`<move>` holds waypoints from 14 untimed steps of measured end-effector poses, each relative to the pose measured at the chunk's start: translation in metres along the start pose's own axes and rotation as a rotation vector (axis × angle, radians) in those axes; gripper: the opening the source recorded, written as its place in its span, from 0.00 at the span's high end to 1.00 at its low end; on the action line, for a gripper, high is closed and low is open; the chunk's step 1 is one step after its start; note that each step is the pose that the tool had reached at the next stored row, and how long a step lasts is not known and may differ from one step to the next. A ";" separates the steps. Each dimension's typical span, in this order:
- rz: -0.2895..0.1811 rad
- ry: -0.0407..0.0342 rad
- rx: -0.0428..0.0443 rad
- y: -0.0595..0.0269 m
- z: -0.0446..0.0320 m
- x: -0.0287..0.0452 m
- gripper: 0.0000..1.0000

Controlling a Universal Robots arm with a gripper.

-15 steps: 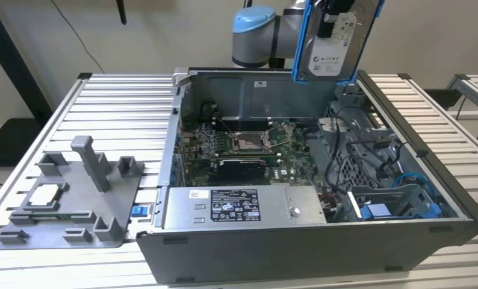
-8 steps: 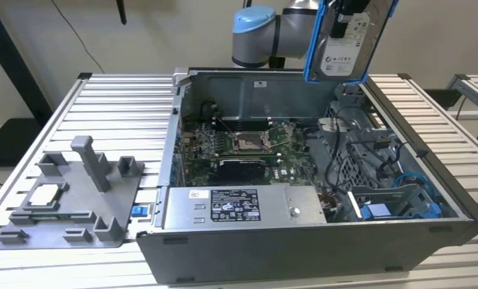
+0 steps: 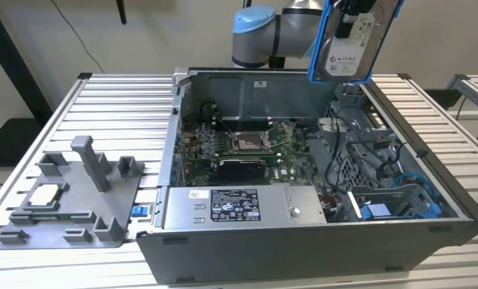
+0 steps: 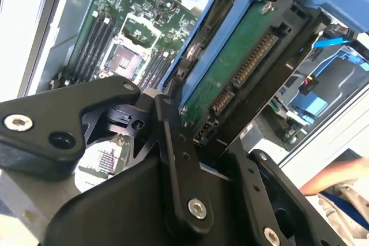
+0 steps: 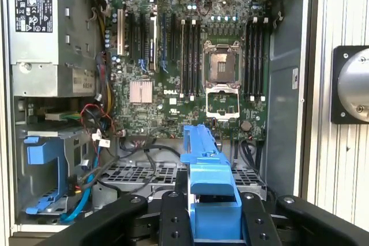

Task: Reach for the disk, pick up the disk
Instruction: 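Pick up the disk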

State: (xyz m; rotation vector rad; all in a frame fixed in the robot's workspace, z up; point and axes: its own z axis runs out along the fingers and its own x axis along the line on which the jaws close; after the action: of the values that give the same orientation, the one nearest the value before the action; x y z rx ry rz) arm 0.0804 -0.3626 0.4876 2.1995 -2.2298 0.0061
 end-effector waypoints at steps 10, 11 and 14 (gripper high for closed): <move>0.000 0.0001 -0.0005 -0.0004 0.0000 0.0017 1.00; 0.000 0.0000 -0.0006 -0.0004 0.0001 0.0026 1.00; 0.000 0.0000 -0.0015 -0.0005 0.0002 0.0067 1.00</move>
State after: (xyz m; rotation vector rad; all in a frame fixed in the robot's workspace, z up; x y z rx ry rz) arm 0.0808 -0.3694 0.4875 2.1988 -2.2290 0.0044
